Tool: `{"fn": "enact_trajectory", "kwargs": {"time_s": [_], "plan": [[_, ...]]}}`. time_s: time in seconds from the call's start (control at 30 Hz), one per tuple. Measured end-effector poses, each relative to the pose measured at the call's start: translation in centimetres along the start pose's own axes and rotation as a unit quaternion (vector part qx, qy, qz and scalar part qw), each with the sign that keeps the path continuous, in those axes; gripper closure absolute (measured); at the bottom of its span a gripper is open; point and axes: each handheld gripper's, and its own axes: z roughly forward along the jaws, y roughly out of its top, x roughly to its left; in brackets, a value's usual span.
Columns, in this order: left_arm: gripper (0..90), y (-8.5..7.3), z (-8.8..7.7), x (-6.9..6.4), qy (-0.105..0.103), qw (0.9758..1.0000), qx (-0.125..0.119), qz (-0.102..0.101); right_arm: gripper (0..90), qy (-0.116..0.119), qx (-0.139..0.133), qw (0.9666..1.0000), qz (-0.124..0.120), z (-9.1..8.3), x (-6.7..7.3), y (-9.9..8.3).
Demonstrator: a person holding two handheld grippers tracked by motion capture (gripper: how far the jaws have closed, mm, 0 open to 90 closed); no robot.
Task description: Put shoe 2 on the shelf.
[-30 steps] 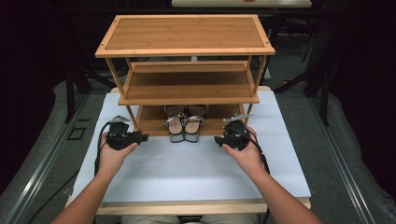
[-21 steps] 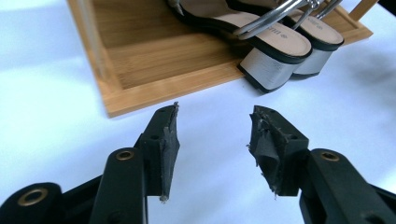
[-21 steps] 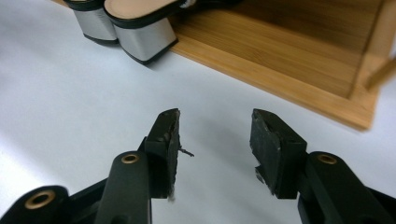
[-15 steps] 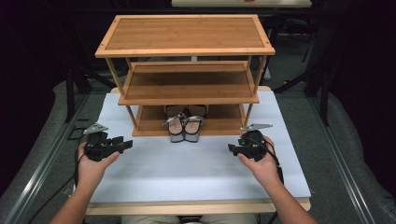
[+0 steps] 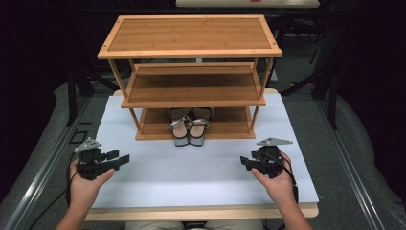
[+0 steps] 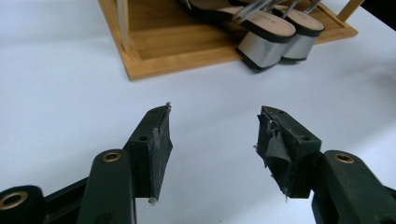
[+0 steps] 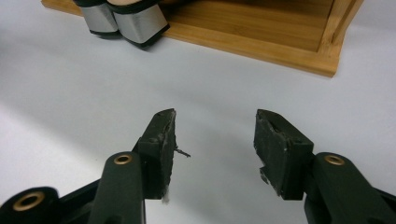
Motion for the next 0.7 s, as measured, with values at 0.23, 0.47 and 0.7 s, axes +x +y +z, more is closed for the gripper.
{"fn": "enact_trajectory", "kwargs": {"time_s": [0.23,0.47,0.7], "plan": [[44.0,-1.9,0.9,-0.2,-0.001,1.0,0.01,-0.001,47.6,0.043,-0.008,0.9989,0.02,0.5,-0.4,-2.1],[42.7,-3.3,2.3,0.0,0.015,0.9996,0.018,0.014,47.2,-0.02,-0.026,0.9991,0.026,1.3,-0.6,-4.4],[42.7,-4.1,3.1,0.3,0.026,0.9989,0.028,0.029,47.1,-0.04,-0.03,0.9984,0.026,2.4,-1.1,-5.8]]}}
